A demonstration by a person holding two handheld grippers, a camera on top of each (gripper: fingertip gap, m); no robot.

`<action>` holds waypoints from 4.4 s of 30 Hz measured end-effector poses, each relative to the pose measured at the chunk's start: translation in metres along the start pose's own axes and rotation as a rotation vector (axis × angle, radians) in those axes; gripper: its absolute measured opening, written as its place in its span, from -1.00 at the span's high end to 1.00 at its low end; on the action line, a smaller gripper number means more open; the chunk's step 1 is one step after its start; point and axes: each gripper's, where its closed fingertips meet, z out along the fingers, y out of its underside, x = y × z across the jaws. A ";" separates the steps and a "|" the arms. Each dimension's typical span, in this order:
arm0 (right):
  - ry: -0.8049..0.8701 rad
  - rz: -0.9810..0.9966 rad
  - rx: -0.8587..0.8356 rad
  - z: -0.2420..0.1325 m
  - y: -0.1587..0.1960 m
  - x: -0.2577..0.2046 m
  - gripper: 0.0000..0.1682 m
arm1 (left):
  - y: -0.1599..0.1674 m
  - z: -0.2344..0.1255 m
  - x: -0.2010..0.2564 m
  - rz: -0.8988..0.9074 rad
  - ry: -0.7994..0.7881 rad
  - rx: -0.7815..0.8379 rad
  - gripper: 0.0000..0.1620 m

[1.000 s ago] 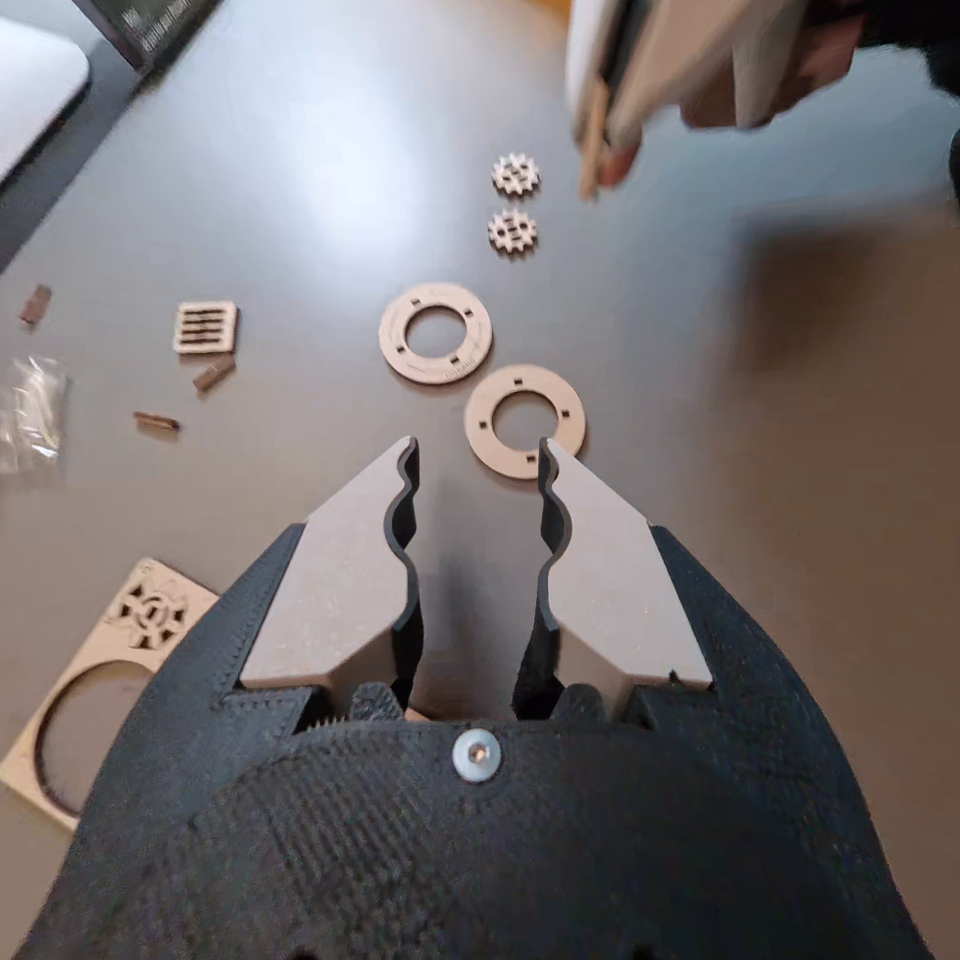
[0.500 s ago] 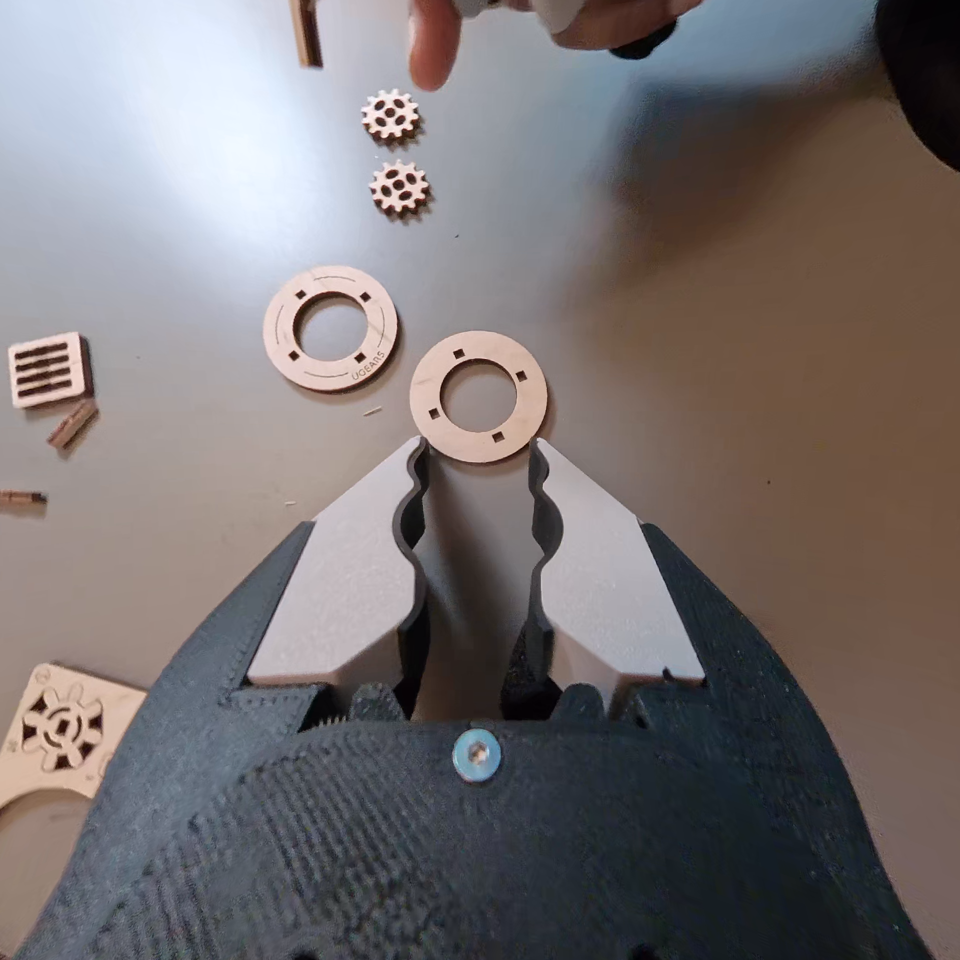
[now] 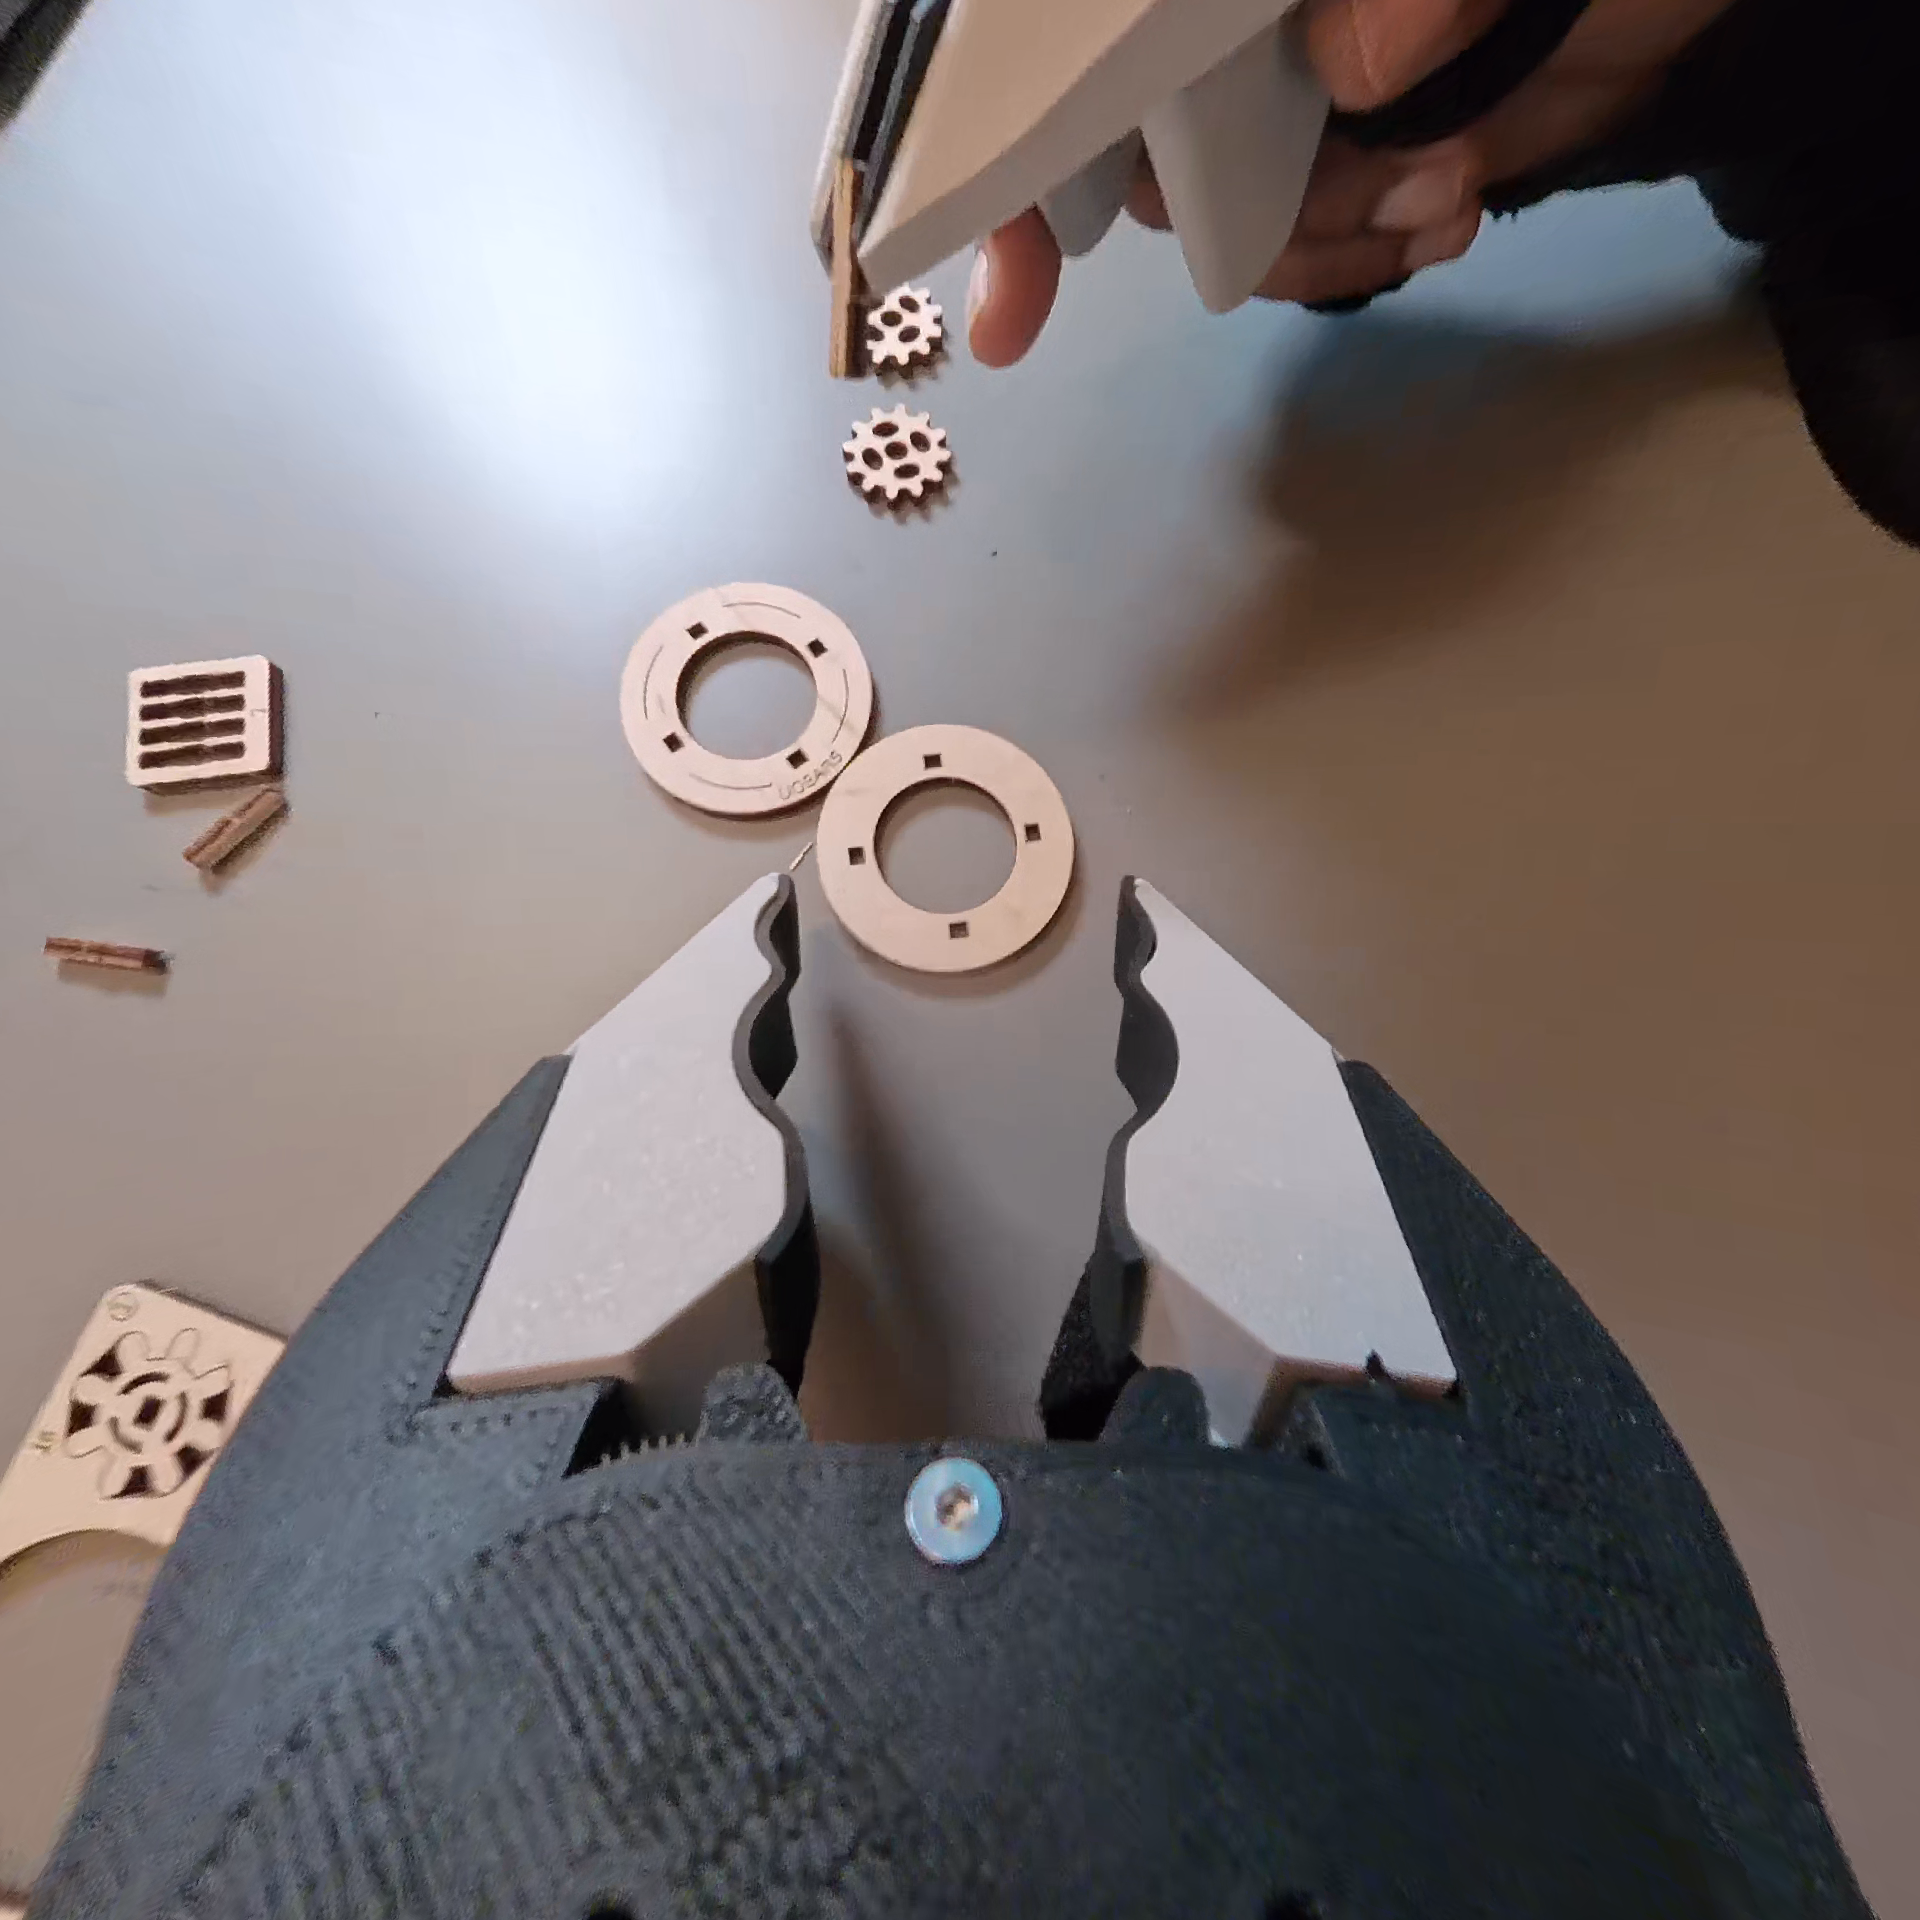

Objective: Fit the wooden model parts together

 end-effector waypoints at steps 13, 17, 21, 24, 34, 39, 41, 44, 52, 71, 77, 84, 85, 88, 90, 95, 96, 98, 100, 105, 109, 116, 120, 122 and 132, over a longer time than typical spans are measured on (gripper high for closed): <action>0.009 -0.001 0.013 0.000 -0.001 0.003 0.99 | 0.003 0.012 -0.007 0.163 0.045 -0.094 0.41; -0.005 0.004 0.023 0.000 -0.001 0.001 0.99 | 0.003 0.012 -0.004 0.278 0.107 -0.101 0.54; -0.005 0.007 0.032 -0.002 -0.003 0.003 0.98 | 0.001 0.009 -0.010 0.225 0.104 -0.091 0.39; -0.005 0.022 0.040 -0.002 -0.004 0.006 0.99 | 0.000 0.009 -0.020 0.151 0.062 -0.073 0.31; -0.037 0.026 0.021 0.001 0.000 0.002 0.99 | 0.001 0.017 -0.010 0.184 0.139 -0.094 0.36; -0.090 -0.003 -0.013 0.004 0.005 -0.009 0.99 | 0.003 0.015 0.000 0.250 0.205 -0.075 0.36; -0.107 -0.015 -0.026 0.005 0.008 -0.013 0.99 | 0.003 0.015 0.004 0.270 0.217 -0.070 0.36; -0.113 -0.039 -0.049 0.007 0.012 -0.016 0.99 | 0.002 0.014 0.002 0.281 0.195 -0.058 0.36; -0.150 -0.068 -0.111 0.009 0.022 -0.023 0.98 | 0.001 -0.001 -0.008 0.210 0.141 -0.030 0.35; -0.266 -0.276 -0.492 0.032 0.071 -0.046 0.98 | 0.008 0.009 -0.002 0.254 0.182 -0.043 0.42; -0.258 -0.332 -0.512 0.030 0.075 -0.043 0.98 | 0.008 0.009 -0.002 0.270 0.180 -0.044 0.42; -0.251 -0.439 -0.558 0.031 0.079 -0.044 0.98 | 0.008 0.009 -0.002 0.276 0.183 -0.045 0.43; -0.250 -0.453 -0.565 0.031 0.079 -0.044 0.98 | 0.008 0.009 -0.002 0.277 0.183 -0.045 0.42; -0.253 -0.500 -0.585 0.031 0.079 -0.044 0.98 | 0.008 0.009 -0.002 0.277 0.184 -0.045 0.43; -0.262 -0.503 -0.576 0.033 0.079 -0.045 0.98 | 0.008 0.009 -0.002 0.276 0.184 -0.044 0.43; -0.271 -0.492 -0.563 0.032 0.079 -0.045 0.99 | 0.008 0.009 -0.002 0.273 0.187 -0.039 0.43; -0.274 -0.486 -0.554 0.032 0.079 -0.045 0.99 | 0.008 0.009 -0.002 0.273 0.188 -0.039 0.43; -0.283 -0.465 -0.543 0.032 0.079 -0.045 0.99 | 0.008 0.009 -0.002 0.274 0.189 -0.038 0.43; -0.286 -0.453 -0.536 0.032 0.078 -0.045 0.98 | 0.008 0.009 -0.002 0.275 0.189 -0.037 0.43; -0.277 -0.451 -0.519 0.032 0.076 -0.043 0.98 | 0.008 0.009 -0.002 0.277 0.189 -0.037 0.43; -0.292 -0.441 -0.520 0.031 0.078 -0.046 0.98 | 0.008 0.009 -0.002 0.281 0.188 -0.038 0.43; -0.283 -0.472 -0.529 0.031 0.079 -0.046 0.99 | 0.008 0.009 -0.002 0.285 0.188 -0.038 0.43; -0.281 -0.480 -0.516 0.033 0.079 -0.046 0.98 | 0.008 0.009 -0.002 0.286 0.188 -0.038 0.43; -0.281 -0.480 -0.512 0.033 0.078 -0.046 0.98 | 0.008 0.009 -0.002 0.286 0.188 -0.038 0.43; -0.281 -0.485 -0.514 0.032 0.079 -0.045 0.98 | 0.009 0.009 -0.002 0.283 0.190 -0.035 0.43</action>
